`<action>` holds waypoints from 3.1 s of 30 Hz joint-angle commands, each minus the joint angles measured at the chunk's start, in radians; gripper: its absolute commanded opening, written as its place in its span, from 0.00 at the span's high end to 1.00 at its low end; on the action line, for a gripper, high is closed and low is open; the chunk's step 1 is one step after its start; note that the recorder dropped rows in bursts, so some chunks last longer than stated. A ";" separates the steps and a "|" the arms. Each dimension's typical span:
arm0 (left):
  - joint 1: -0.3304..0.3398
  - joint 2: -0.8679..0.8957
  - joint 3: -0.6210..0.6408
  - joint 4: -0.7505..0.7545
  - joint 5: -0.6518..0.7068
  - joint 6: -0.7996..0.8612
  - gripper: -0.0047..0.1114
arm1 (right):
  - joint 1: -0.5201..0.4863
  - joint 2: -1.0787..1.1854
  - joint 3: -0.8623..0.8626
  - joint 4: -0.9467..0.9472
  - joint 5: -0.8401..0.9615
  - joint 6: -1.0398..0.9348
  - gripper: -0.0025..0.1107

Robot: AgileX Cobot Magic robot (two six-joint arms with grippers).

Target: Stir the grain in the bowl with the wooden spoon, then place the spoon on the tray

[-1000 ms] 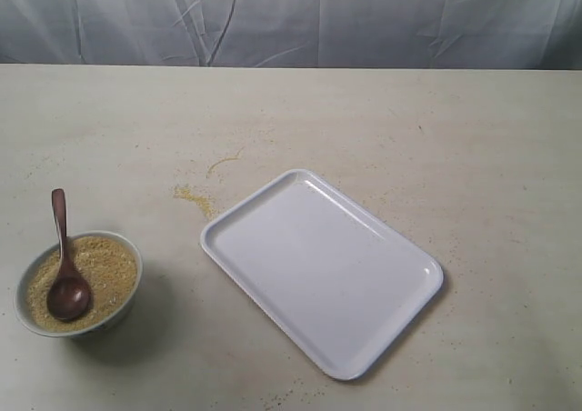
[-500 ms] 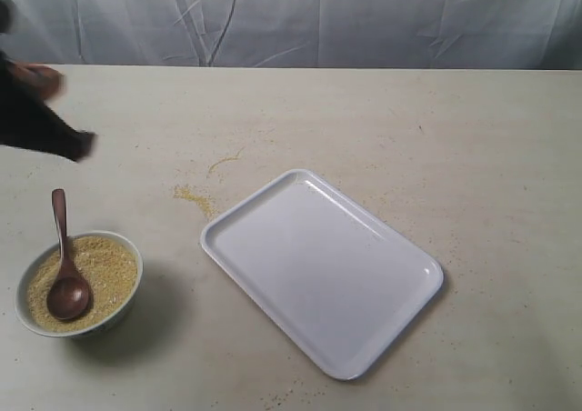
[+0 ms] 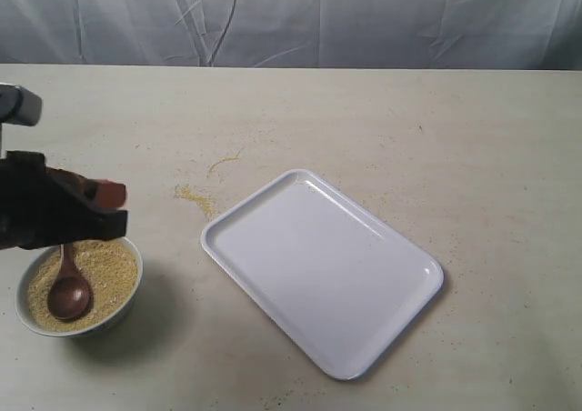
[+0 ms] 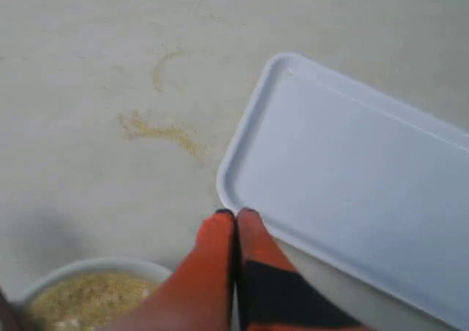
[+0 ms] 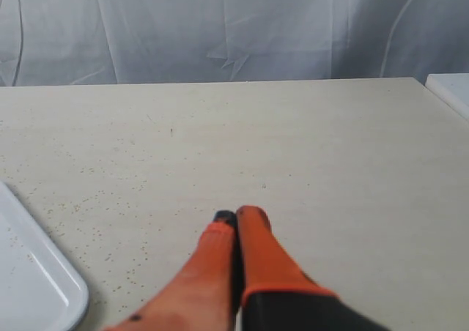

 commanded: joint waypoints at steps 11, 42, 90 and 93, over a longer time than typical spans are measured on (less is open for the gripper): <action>-0.001 -0.306 0.088 -0.045 -0.265 -0.090 0.96 | 0.003 -0.007 0.002 -0.001 -0.014 -0.001 0.98; 0.453 0.124 0.021 -0.170 0.026 -0.021 0.96 | 0.003 -0.007 0.002 -0.001 -0.012 -0.001 0.98; 0.557 0.701 -0.313 -0.133 0.389 0.182 0.46 | 0.003 -0.007 0.002 -0.001 -0.013 -0.001 0.98; 0.557 0.705 -0.313 -0.165 0.392 0.229 0.47 | 0.003 -0.007 0.002 -0.001 -0.013 -0.001 0.98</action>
